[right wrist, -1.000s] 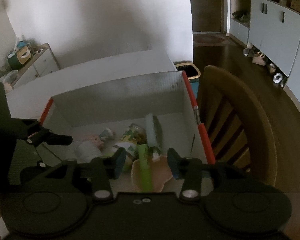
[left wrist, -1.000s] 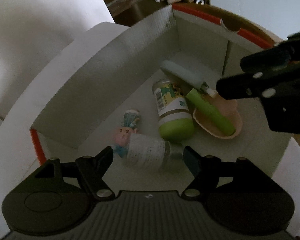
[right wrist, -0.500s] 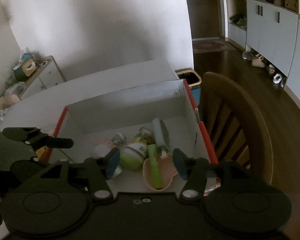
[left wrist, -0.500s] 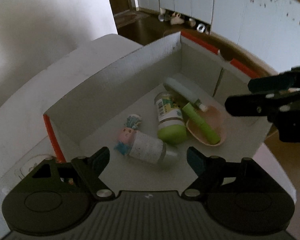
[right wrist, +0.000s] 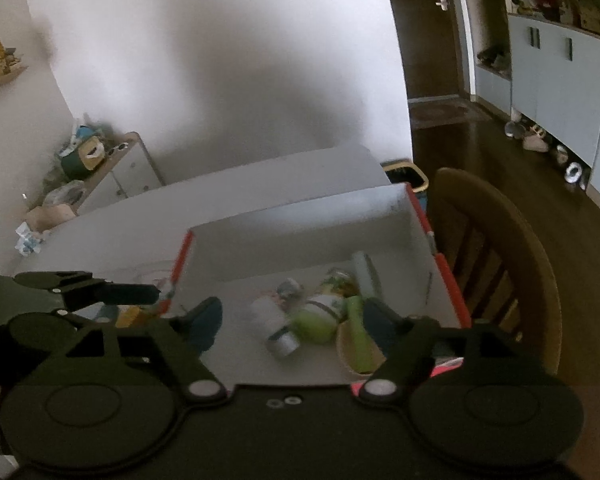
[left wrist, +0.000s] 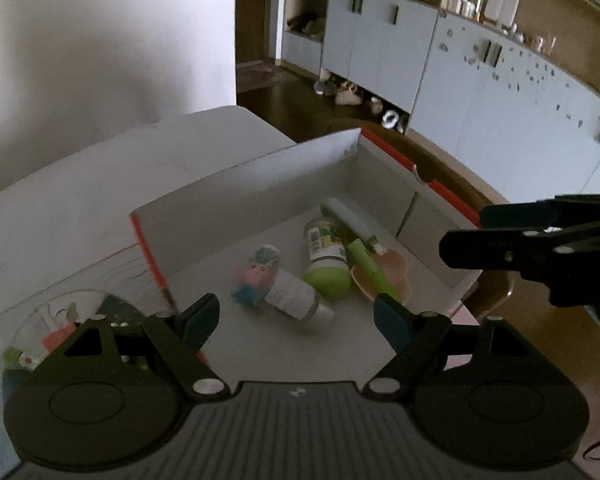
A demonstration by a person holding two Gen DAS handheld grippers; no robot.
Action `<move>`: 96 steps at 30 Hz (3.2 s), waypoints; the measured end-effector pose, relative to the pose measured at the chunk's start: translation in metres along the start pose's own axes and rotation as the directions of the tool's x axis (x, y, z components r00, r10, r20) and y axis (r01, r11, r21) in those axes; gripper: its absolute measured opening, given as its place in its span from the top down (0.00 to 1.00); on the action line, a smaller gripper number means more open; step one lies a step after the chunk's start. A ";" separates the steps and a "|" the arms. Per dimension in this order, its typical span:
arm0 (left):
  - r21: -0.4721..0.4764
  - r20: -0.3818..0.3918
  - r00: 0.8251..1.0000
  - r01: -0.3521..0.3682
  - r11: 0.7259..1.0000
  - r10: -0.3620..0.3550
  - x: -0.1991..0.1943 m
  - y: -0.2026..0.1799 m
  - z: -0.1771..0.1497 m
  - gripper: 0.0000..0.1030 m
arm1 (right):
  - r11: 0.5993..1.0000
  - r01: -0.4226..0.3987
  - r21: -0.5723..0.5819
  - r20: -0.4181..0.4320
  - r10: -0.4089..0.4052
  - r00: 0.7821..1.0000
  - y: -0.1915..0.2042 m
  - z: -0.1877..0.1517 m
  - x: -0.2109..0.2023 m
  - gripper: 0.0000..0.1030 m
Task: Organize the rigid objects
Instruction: 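Withdraw both tools from the red box back over the mat, then grasp the yellow box with the left tool while the right tool grasps the orange fish keychain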
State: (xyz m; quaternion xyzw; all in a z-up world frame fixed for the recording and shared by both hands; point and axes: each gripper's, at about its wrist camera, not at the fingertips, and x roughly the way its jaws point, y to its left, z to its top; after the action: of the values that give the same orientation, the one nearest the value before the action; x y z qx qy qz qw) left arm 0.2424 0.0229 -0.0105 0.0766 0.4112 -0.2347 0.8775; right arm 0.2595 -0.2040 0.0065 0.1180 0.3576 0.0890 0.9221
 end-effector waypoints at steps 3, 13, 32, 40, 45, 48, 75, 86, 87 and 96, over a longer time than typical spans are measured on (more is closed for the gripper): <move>-0.012 0.025 1.000 0.013 1.000 -0.013 -0.010 0.010 -0.005 0.18 | 1.000 -0.005 -0.002 0.006 0.005 1.000 0.013 -0.003 -0.002 0.18; -0.024 0.096 0.995 -0.004 1.000 0.006 -0.053 0.055 -0.029 0.18 | 0.999 -0.010 -0.031 0.023 0.011 1.000 0.070 -0.017 0.002 0.05; -0.033 0.092 0.994 -0.054 0.998 0.056 -0.092 0.170 -0.087 0.14 | 0.995 -0.054 -0.078 -0.033 0.052 0.998 0.192 -0.057 0.028 0.01; -0.093 0.090 0.994 -0.055 0.994 0.063 -0.091 0.216 -0.096 0.05 | 0.990 -0.071 -0.119 -0.098 0.060 0.993 0.234 -0.078 0.056 0.01; -0.093 0.097 0.990 -0.097 0.991 0.106 -0.082 0.232 -0.100 0.05 | 0.982 -0.080 -0.172 -0.131 0.058 0.990 0.260 -0.092 0.084 0.03; -0.093 0.061 0.994 -0.087 0.992 0.092 -0.073 0.238 -0.101 0.05 | 0.977 -0.087 -0.195 -0.154 0.057 0.986 0.273 -0.099 0.103 0.05; 0.003 -0.059 0.998 -0.028 1.000 0.029 0.008 0.223 -0.094 0.04 | 0.914 -0.126 -0.385 -0.256 0.025 0.966 0.322 -0.137 0.175 0.25; 0.052 -0.089 0.996 -0.010 0.999 0.014 0.034 0.212 -0.095 0.07 | 0.904 -0.113 -0.413 -0.263 0.000 0.965 0.331 -0.145 0.176 0.36; 0.060 -0.088 0.996 -0.008 0.998 0.013 0.034 0.211 -0.095 0.10 | 0.901 -0.110 -0.419 -0.261 -0.003 0.965 0.332 -0.145 0.176 0.37; 0.120 -0.087 0.996 -0.025 0.992 0.036 0.038 0.202 -0.095 0.36 | 0.897 -0.100 -0.430 -0.247 -0.010 0.969 0.343 -0.149 0.170 0.43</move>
State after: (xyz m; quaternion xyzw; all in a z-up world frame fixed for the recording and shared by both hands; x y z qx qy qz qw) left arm 0.2947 0.2179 -0.1127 0.1455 0.4339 -0.2416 0.8556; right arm 0.2550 0.1888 -0.1122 -0.0967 0.4355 0.2026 0.8717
